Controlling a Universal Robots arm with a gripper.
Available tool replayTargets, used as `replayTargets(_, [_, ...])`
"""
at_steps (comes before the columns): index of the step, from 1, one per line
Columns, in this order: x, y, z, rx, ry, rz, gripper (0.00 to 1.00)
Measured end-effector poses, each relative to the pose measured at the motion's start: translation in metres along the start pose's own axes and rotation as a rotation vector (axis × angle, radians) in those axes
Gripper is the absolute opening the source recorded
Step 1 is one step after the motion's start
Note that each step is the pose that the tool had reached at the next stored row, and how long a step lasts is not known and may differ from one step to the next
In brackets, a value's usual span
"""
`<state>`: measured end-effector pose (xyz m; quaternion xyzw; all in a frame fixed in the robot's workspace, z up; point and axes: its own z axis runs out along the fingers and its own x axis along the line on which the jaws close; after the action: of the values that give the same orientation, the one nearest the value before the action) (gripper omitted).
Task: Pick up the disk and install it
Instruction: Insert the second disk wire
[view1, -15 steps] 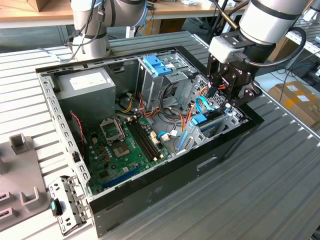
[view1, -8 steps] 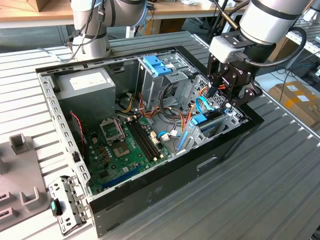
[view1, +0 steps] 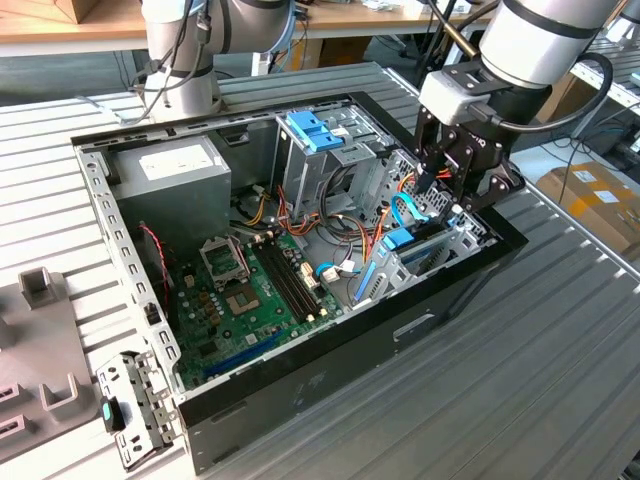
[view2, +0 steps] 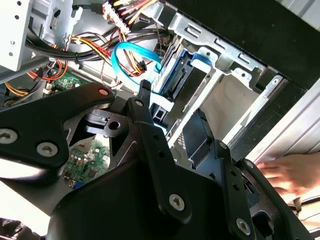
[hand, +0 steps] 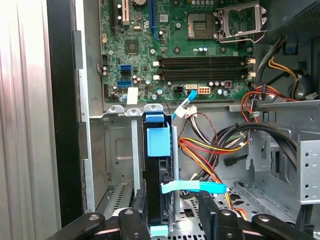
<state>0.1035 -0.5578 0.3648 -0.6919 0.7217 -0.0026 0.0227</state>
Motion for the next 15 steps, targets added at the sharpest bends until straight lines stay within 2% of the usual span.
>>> replayTargets(12, [-0.0054,-0.0207,0.0009,-0.0014,-0.0017,-0.048,0.53])
replayTargets(15, [-0.0068,-0.0285,0.0012,-0.0020,-0.0024,-0.067,0.53])
